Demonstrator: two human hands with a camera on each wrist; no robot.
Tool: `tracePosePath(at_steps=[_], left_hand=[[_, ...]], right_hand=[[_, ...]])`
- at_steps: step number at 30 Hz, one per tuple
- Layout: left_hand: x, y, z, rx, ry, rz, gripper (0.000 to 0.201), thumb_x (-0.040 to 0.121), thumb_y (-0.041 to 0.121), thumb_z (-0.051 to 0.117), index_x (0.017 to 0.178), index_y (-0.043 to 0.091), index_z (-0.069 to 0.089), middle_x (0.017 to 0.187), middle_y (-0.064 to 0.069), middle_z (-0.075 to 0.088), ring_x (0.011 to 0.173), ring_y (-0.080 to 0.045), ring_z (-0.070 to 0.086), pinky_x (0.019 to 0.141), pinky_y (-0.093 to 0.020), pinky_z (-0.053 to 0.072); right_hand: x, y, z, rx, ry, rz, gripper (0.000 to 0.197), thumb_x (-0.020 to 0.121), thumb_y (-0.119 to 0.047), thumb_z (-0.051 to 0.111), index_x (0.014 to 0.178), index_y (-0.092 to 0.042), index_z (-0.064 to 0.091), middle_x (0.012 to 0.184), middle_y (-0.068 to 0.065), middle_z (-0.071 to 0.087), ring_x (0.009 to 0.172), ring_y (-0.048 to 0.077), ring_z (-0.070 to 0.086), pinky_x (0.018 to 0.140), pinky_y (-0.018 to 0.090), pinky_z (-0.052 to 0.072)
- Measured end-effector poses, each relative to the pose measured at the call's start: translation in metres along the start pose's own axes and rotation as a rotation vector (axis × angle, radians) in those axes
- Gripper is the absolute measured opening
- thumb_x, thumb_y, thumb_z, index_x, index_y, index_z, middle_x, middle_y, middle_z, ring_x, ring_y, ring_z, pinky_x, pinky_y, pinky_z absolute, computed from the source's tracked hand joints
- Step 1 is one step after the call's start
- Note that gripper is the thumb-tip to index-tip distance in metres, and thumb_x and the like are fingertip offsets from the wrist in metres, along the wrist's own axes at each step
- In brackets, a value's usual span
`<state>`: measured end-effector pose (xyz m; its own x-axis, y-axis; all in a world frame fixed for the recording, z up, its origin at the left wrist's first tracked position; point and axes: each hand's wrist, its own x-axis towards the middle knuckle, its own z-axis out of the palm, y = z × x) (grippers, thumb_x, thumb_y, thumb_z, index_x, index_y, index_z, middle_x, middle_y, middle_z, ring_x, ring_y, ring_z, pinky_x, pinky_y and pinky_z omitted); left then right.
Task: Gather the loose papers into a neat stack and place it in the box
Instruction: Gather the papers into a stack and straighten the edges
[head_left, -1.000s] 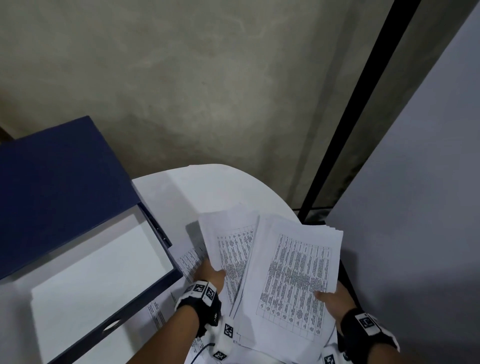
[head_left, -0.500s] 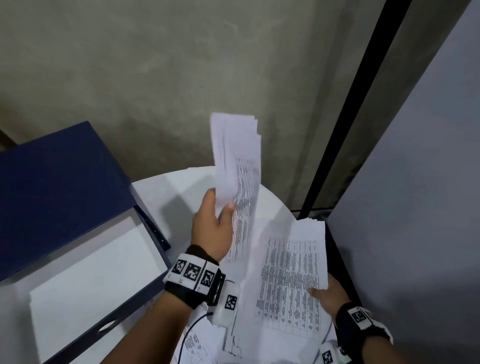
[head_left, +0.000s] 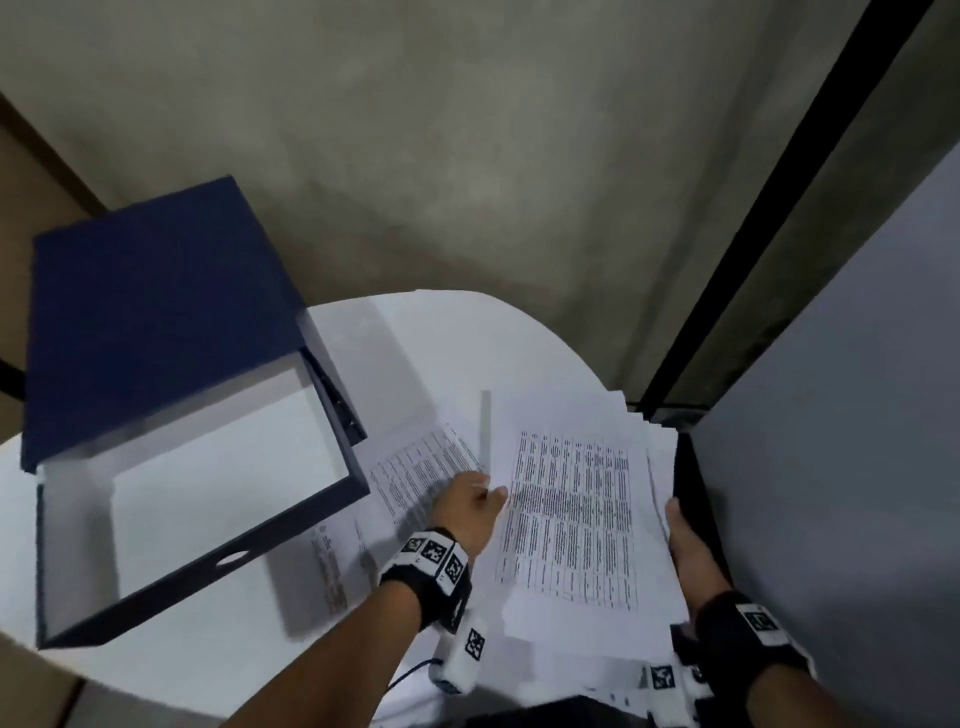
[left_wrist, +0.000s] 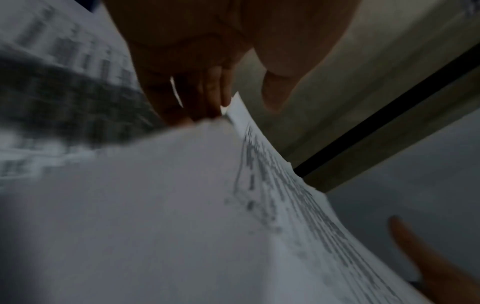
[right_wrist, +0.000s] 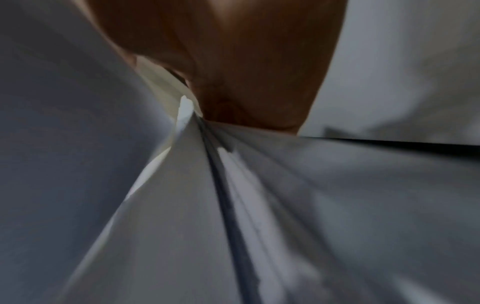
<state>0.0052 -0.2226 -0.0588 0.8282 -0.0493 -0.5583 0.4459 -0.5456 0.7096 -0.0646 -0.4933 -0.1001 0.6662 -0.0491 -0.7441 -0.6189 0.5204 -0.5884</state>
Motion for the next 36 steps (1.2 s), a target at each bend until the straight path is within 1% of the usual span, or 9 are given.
tracePosePath(at_steps=[2,5,9,13,18,27,30,34,36], left_hand=[[-0.001,-0.021,-0.006,0.082,0.069,-0.077,0.032,0.094,0.037,0.054,0.121,0.020,0.055,0.124,0.004,0.060,0.108,-0.017,0.059,0.090,-0.021,0.042],[0.000,-0.054,-0.029,0.120,0.286,-0.218,0.024,0.090,0.029,0.058,0.111,0.020,0.061,0.129,-0.005,0.054,0.103,-0.019,0.055,0.088,-0.026,0.045],[-0.014,-0.099,-0.063,0.217,0.522,-0.559,0.076,0.081,0.044,0.065,0.144,0.020,0.031,0.156,-0.013,0.012,0.142,-0.034,0.016,0.111,-0.052,0.024],[-0.023,-0.130,-0.075,0.132,0.474,-0.738,0.108,0.069,0.064,0.069,0.148,0.011,0.017,0.150,-0.017,0.017,0.141,-0.039,0.017,0.114,-0.049,0.025],[-0.017,-0.116,-0.050,0.155,0.335,-0.519,0.107,0.073,0.060,0.068,0.152,0.025,0.004,0.160,-0.005,-0.006,0.147,-0.031,-0.003,0.118,-0.049,0.012],[0.000,-0.085,-0.046,-0.405,0.480,-0.513,0.093,0.072,0.017,0.082,0.143,0.017,0.022,0.146,-0.018,0.040,0.126,-0.038,0.048,0.101,-0.046,0.042],[0.005,-0.075,-0.038,-0.256,0.364,-0.362,0.068,0.082,0.024,0.074,0.140,0.016,0.040,0.142,-0.010,0.050,0.124,-0.031,0.053,0.105,-0.040,0.042],[-0.006,-0.036,-0.022,0.067,0.274,-0.037,0.056,0.094,0.029,0.055,0.146,0.021,0.035,0.143,-0.001,0.049,0.129,-0.024,0.049,0.107,-0.030,0.037],[-0.015,-0.011,-0.022,0.173,0.268,0.170,0.040,0.093,0.027,0.054,0.132,0.024,0.048,0.125,0.002,0.063,0.112,-0.019,0.061,0.100,-0.032,0.048]], right_hand=[[0.008,0.005,-0.005,-0.030,0.011,-0.036,0.056,0.082,-0.057,0.066,0.125,-0.023,0.063,0.119,0.010,0.071,0.109,0.031,0.067,0.102,0.054,0.044],[0.018,0.008,-0.005,-0.249,0.050,-0.124,0.079,0.059,-0.032,0.091,0.129,-0.015,0.059,0.123,0.009,0.068,0.112,0.030,0.065,0.104,0.053,0.044],[0.027,0.004,0.001,-0.508,0.135,-0.161,0.057,0.073,0.001,0.079,0.125,-0.006,0.060,0.117,0.012,0.069,0.104,0.030,0.066,0.098,0.054,0.049],[0.038,0.000,0.004,-0.688,0.188,-0.185,0.056,0.075,0.008,0.075,0.126,-0.002,0.055,0.116,0.014,0.065,0.100,0.029,0.063,0.096,0.048,0.049],[0.046,-0.003,-0.001,-0.779,0.190,-0.209,0.054,0.078,0.005,0.074,0.128,-0.004,0.055,0.116,0.018,0.066,0.102,0.031,0.063,0.096,0.049,0.050],[0.040,0.003,-0.006,-0.723,0.173,-0.190,0.055,0.080,0.009,0.070,0.130,-0.005,0.053,0.108,0.010,0.065,0.100,0.029,0.062,0.095,0.044,0.049],[0.036,0.005,-0.003,-0.677,0.171,-0.187,0.055,0.081,0.007,0.070,0.130,-0.009,0.052,0.109,0.007,0.063,0.100,0.027,0.060,0.093,0.040,0.048],[0.033,0.007,0.000,-0.646,0.192,-0.181,0.054,0.082,0.001,0.071,0.131,-0.011,0.053,0.111,0.006,0.065,0.101,0.026,0.062,0.092,0.038,0.048],[0.033,0.008,0.000,-0.677,0.208,-0.190,0.056,0.083,0.004,0.068,0.134,-0.010,0.050,0.119,0.007,0.064,0.104,0.026,0.060,0.096,0.040,0.048]])
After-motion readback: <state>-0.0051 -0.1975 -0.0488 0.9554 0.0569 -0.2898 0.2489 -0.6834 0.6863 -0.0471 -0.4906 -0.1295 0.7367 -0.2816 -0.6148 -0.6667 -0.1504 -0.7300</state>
